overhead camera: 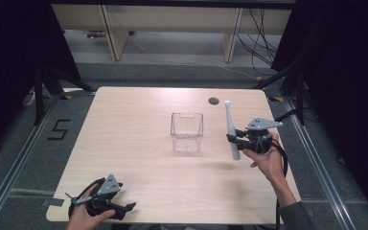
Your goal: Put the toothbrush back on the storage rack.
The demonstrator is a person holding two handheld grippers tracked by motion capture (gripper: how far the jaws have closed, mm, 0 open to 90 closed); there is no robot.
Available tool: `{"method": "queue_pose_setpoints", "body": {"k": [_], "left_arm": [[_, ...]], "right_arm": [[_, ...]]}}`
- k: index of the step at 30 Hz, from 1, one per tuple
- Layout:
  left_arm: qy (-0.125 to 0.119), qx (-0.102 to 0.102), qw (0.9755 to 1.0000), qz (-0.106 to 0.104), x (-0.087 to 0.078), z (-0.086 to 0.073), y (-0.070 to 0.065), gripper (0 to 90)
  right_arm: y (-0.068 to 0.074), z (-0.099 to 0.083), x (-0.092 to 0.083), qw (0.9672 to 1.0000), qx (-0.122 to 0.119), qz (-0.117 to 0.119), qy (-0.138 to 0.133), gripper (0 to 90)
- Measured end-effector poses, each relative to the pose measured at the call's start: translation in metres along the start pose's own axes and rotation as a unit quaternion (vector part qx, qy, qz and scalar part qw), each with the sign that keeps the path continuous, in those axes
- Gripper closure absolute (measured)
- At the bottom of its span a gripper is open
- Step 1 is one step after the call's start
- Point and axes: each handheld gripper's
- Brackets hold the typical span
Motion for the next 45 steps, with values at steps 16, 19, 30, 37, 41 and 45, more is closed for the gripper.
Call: {"method": "queue_pose_setpoints", "body": {"k": [16, 19, 30, 37, 41, 45], "left_arm": [[-0.001, -0.002, 1.0000, 0.001, 0.001, 0.000, 0.000, 15.4], [-0.001, 0.001, 1.0000, 0.003, 0.000, 0.000, 0.001, 15.4], [-0.002, -0.001, 1.0000, 0.006, 0.000, 0.000, 0.002, 15.4], [-0.005, -0.003, 1.0000, 0.001, 0.000, 0.000, 0.000, 15.4], [0.000, 0.001, 1.0000, 0.004, 0.001, -0.001, 0.002, 15.4], [0.000, 0.001, 1.0000, 0.002, 0.000, 0.000, 0.001, 15.4]], "right_arm": [[0.009, 0.030, 0.018, 0.9996, -0.001, 0.013, -0.025, 66.9], [0.011, 0.035, 0.020, 0.9992, 0.006, 0.016, -0.036, 66.9], [0.016, 0.056, 0.022, 0.9985, -0.001, 0.026, -0.048, 66.9], [0.022, 0.068, 0.024, 0.9978, 0.003, 0.032, -0.058, 66.9], [0.023, 0.074, 0.024, 0.9978, -0.005, 0.037, -0.055, 66.9], [0.027, 0.082, 0.024, 0.9974, -0.004, 0.037, -0.062, 66.9]]}}
Point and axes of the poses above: each handheld gripper's, and its own axes: x roughly forward along the jaws, z roughly out of its top, y roughly to its left, and after that the axes turned 9 degrees about x, right-handed
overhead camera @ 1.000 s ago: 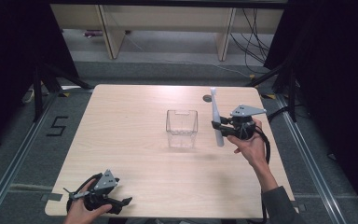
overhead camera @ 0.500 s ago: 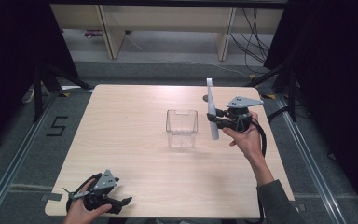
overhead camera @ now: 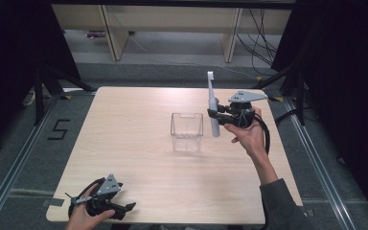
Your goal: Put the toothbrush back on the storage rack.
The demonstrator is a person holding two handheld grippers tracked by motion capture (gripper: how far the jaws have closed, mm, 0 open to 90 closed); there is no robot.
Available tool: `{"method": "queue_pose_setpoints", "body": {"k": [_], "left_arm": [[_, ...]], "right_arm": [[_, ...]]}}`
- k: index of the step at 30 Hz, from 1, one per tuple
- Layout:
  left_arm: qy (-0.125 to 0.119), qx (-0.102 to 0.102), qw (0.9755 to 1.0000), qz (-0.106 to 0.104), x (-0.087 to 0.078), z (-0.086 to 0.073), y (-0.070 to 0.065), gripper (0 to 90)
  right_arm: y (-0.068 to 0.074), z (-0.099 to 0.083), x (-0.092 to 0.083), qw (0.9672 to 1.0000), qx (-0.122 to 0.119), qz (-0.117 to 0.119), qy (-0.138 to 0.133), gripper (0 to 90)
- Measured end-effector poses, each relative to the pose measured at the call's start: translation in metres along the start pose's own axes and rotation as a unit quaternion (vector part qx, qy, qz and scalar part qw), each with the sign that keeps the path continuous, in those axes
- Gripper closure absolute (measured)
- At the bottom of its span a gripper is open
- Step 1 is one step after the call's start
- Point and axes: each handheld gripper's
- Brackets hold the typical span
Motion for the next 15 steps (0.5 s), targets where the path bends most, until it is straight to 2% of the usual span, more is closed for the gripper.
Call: {"method": "queue_pose_setpoints", "body": {"k": [3, 7, 8, 9, 10, 15], "left_arm": [[0.000, -0.001, 1.0000, 0.002, 0.000, 0.000, 0.001, 15.4], [0.000, -0.001, 1.0000, 0.000, 0.000, 0.000, 0.000, 15.4], [-0.001, -0.001, 1.0000, -0.001, 0.001, 0.000, 0.000, 15.4], [0.001, 0.000, 1.0000, 0.000, 0.000, 0.000, 0.000, 15.4], [-0.001, -0.001, 1.0000, 0.001, 0.001, 0.000, 0.001, 15.4], [0.001, -0.001, 1.0000, 0.000, 0.001, 0.000, 0.000, 15.4]], "right_arm": [[0.001, 0.004, 0.002, 1.0000, -0.006, 0.002, 0.000, 66.9], [0.004, 0.008, 0.005, 1.0000, 0.000, 0.003, 0.007, 66.9], [0.003, 0.009, 0.007, 1.0000, -0.005, 0.002, -0.002, 66.9], [0.004, 0.010, 0.008, 1.0000, 0.001, 0.007, -0.001, 66.9], [0.003, 0.011, 0.009, 0.9999, -0.007, 0.011, -0.001, 66.9], [0.008, 0.016, 0.015, 0.9998, -0.010, 0.013, 0.005, 66.9]]}}
Point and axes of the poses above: each handheld gripper's, and its own axes: x roughly forward along the jaws, z roughly out of its top, y roughly to its left, and after that the axes turned 9 degrees about x, right-handed
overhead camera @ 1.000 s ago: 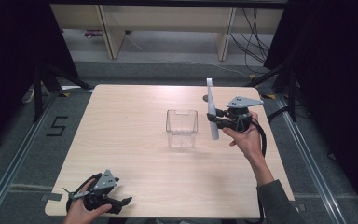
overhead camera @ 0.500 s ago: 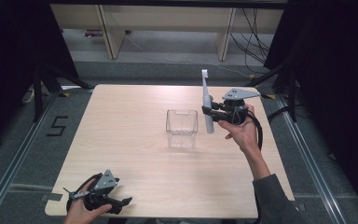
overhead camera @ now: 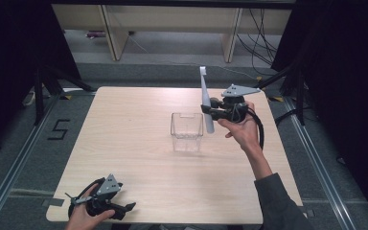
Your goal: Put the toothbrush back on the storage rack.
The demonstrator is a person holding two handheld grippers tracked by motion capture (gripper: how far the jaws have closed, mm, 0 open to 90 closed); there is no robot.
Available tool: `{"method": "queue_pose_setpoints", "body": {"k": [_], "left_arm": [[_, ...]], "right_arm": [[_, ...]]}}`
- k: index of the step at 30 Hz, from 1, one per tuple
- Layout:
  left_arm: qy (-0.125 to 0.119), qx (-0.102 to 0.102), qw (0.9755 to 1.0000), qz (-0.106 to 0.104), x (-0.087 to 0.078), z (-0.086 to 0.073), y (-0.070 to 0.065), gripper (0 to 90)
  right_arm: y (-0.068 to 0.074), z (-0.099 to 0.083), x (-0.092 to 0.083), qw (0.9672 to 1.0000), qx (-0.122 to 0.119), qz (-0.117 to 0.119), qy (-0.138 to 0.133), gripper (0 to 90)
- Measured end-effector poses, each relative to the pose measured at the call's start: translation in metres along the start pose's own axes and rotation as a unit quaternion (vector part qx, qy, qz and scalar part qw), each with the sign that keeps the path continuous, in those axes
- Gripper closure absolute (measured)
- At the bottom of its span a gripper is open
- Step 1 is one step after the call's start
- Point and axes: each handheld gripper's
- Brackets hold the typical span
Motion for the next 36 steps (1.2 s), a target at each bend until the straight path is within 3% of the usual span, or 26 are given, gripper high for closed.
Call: {"method": "queue_pose_setpoints", "body": {"k": [5, 9, 10, 15, 18, 22, 26, 36], "left_arm": [[-0.002, 0.002, 1.0000, 0.001, 0.000, 0.000, 0.001, 15.4], [-0.003, 0.000, 1.0000, -0.001, 0.001, 0.000, 0.000, 15.5], [-0.001, 0.000, 1.0000, 0.000, 0.000, 0.000, 0.000, 15.4], [-0.001, 0.003, 1.0000, 0.000, 0.000, -0.001, 0.001, 15.4], [-0.001, 0.001, 1.0000, -0.004, -0.001, 0.000, -0.001, 15.4], [0.002, 0.003, 1.0000, 0.000, -0.001, 0.000, 0.000, 15.4], [-0.003, -0.002, 1.0000, -0.003, -0.001, 0.000, -0.001, 15.4], [0.001, 0.000, 1.0000, 0.001, -0.002, -0.001, 0.000, 15.4]], "right_arm": [[0.006, 0.006, 0.010, 0.9999, 0.008, 0.005, 0.007, 66.9], [0.009, 0.011, 0.016, 0.9999, -0.007, 0.005, 0.007, 66.9], [0.011, 0.012, 0.017, 0.9999, 0.003, 0.010, 0.010, 66.9], [0.013, 0.014, 0.027, 0.9999, -0.011, 0.010, 0.006, 66.9], [0.015, 0.013, 0.035, 0.9995, -0.004, 0.022, 0.020, 66.9], [0.015, 0.010, 0.045, 0.9995, -0.008, 0.019, 0.025, 66.9], [0.016, 0.006, 0.054, 0.9989, 0.006, 0.023, 0.040, 66.9], [0.014, -0.007, 0.078, 0.9972, -0.004, 0.012, 0.074, 66.9]]}}
Point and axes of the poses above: each handheld gripper's, and its own axes: x roughly forward along the jaws, z roughly out of its top, y roughly to its left, and after that the axes turned 9 degrees about x, right-handed
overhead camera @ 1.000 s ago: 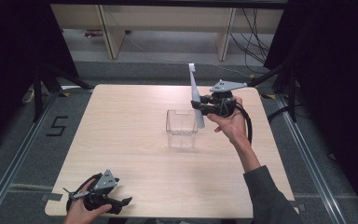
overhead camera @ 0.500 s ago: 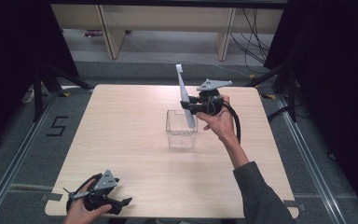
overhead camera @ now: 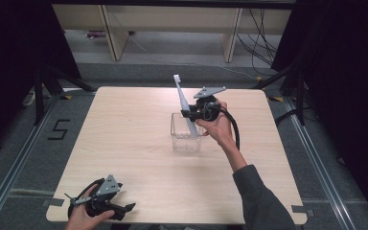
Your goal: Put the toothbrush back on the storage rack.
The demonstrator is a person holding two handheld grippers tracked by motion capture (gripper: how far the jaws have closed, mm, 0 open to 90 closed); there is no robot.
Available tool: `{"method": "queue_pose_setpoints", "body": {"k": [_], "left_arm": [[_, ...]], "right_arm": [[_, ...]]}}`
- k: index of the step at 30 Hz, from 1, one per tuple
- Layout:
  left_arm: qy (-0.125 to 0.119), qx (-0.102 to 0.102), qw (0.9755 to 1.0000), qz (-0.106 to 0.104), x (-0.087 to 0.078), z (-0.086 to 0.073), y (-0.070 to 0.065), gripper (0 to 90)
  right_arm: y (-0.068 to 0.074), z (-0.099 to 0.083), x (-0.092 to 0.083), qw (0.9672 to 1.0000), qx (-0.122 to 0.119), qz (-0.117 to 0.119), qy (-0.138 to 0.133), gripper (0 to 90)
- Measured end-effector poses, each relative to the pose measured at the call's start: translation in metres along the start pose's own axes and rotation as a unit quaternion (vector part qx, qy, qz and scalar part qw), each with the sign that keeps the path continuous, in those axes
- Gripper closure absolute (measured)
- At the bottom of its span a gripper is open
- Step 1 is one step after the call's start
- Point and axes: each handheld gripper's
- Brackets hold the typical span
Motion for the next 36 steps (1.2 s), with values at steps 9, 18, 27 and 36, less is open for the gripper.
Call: {"method": "queue_pose_setpoints", "body": {"k": [9, 18, 27, 36], "left_arm": [[-0.002, -0.002, 1.0000, 0.003, -0.001, -0.001, 0.000, 15.4], [-0.001, -0.001, 1.0000, 0.002, 0.000, -0.001, 0.000, 15.4], [-0.001, 0.000, 1.0000, 0.002, -0.001, -0.001, 0.000, 15.4], [-0.001, -0.001, 1.0000, 0.002, -0.001, -0.001, 0.000, 15.4]], "right_arm": [[0.001, -0.009, 0.017, 0.9993, -0.001, -0.009, 0.036, 66.9], [0.000, -0.015, 0.028, 0.9975, -0.005, -0.019, 0.067, 66.8], [-0.001, -0.020, 0.037, 0.9952, -0.021, -0.021, 0.093, 66.8], [-0.002, -0.021, 0.039, 0.9915, -0.021, -0.024, 0.126, 66.8]]}}
Point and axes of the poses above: each handheld gripper's, and its own axes: x roughly forward along the jaws, z roughly out of its top, y roughly to its left, and after that the axes turned 9 degrees about x, right-handed
